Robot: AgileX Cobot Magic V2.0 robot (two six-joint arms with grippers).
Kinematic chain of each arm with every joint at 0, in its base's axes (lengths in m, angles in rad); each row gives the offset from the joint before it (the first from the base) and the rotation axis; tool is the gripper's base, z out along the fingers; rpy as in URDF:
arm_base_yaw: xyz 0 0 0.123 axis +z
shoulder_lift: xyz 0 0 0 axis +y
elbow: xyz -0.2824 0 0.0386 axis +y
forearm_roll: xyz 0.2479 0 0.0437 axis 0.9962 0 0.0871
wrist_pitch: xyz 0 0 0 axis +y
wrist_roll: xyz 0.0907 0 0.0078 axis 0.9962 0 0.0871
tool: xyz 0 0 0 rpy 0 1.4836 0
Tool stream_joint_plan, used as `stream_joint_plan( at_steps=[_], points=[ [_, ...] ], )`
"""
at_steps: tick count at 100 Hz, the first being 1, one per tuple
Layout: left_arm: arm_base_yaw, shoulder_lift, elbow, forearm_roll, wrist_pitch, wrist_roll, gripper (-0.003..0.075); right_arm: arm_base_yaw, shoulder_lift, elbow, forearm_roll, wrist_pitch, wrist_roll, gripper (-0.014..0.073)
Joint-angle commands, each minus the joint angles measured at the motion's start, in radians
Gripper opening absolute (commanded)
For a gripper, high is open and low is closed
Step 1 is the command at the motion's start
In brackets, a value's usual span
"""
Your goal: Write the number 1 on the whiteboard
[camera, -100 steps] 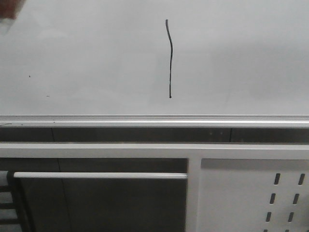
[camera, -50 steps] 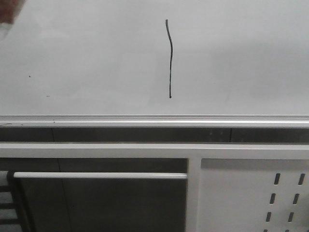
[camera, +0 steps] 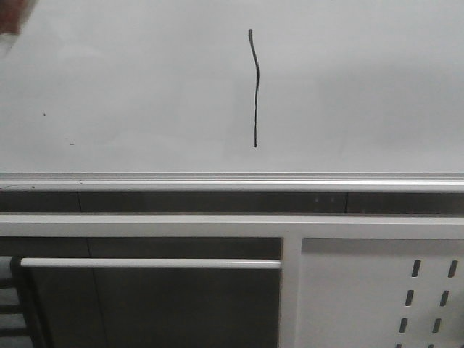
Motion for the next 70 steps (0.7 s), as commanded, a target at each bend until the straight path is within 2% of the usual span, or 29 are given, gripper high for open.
stream_joint_plan(
  at_steps=[1, 19, 41, 70],
  points=[
    [0.001, -0.002, -0.036, -0.003, -0.071, -0.021, 0.0154, -0.001, -0.011, -0.026, -0.007, 0.007, -0.009, -0.0053],
    [0.001, -0.002, -0.036, -0.012, -0.065, -0.021, 0.0157, -0.001, -0.011, -0.026, -0.007, -0.009, -0.009, -0.0053],
    [0.001, -0.002, -0.044, -0.012, -0.065, -0.021, 0.0263, -0.001, -0.011, -0.026, -0.007, -0.025, -0.009, -0.0053],
    [0.001, -0.002, -0.044, -0.012, -0.063, -0.021, 0.0253, -0.001, -0.011, -0.026, -0.007, -0.029, -0.009, -0.0053]
  ],
)
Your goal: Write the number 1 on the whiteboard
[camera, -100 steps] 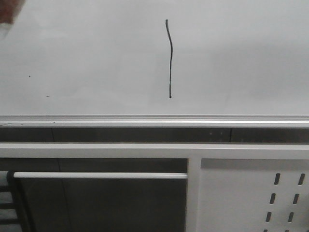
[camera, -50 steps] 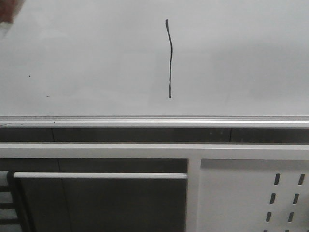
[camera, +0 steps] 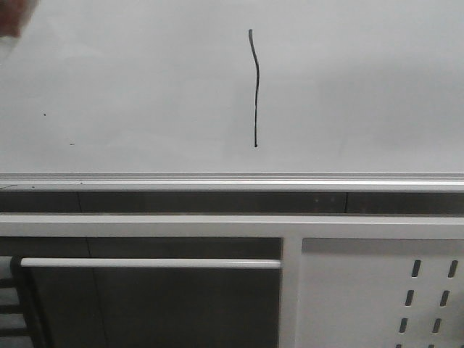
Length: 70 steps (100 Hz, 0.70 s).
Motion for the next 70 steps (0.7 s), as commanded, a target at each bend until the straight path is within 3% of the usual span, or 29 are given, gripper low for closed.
stream_joint_plan(
  at_steps=[1, 70],
  points=[
    [0.001, -0.004, -0.036, -0.01, -0.063, -0.009, 0.0251, -0.001, -0.011, -0.026, -0.007, -0.025, -0.009, -0.0053],
    [0.001, -0.025, -0.038, -0.01, -0.066, -0.009, 0.0223, -0.034, -0.011, -0.016, -0.007, -0.018, -0.009, -0.0053]
  ],
)
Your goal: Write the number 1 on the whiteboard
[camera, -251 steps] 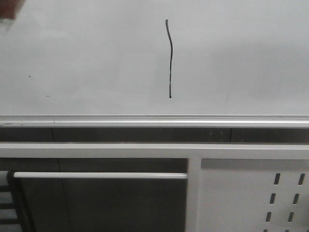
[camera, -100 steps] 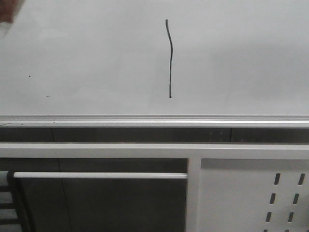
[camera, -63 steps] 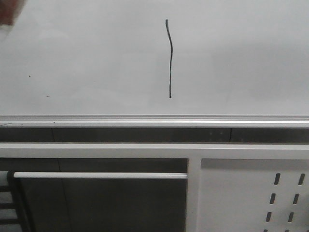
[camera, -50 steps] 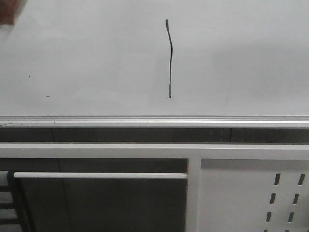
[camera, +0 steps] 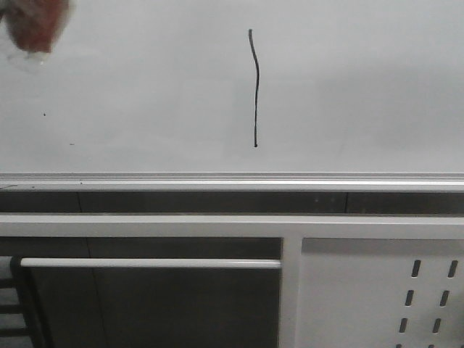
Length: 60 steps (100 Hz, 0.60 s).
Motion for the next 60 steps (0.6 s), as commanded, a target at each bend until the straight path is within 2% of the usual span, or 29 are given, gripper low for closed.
stream_joint_plan(
  at_steps=[1, 60],
  points=[
    [0.001, -0.006, -0.036, -0.01, -0.066, -0.009, 0.0223, -0.005, -0.011, -0.028, -0.007, -0.018, -0.009, -0.0053],
    [0.001, 0.034, -0.036, -0.01, -0.096, -0.009, 0.0223, -0.005, -0.011, -0.032, -0.007, 0.014, -0.009, -0.0053]
  ],
)
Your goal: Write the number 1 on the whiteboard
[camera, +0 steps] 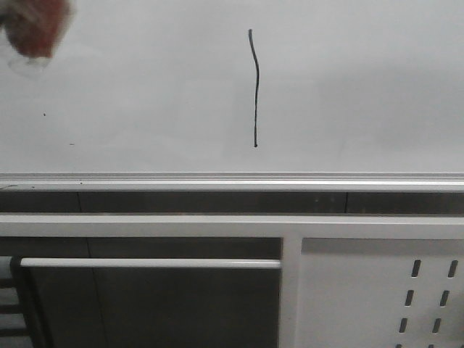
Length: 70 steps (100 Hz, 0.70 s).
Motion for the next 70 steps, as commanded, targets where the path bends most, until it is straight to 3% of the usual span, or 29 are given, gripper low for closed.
stream_joint_plan(
  at_steps=[1, 53, 70],
  points=[
    [0.001, 0.0, -0.036, -0.01, -0.072, -0.009, 0.0223, -0.005, -0.011, -0.032, -0.001, -0.004, -0.008, -0.0053],
    [0.001, 0.0, -0.036, -0.009, -0.023, -0.009, 0.0218, -0.005, -0.011, -0.032, -0.001, 0.008, -0.008, -0.0053],
    [0.001, 0.0, -0.036, -0.009, -0.023, -0.009, 0.0141, -0.005, -0.011, -0.032, -0.001, 0.022, -0.008, -0.0053]
  ],
)
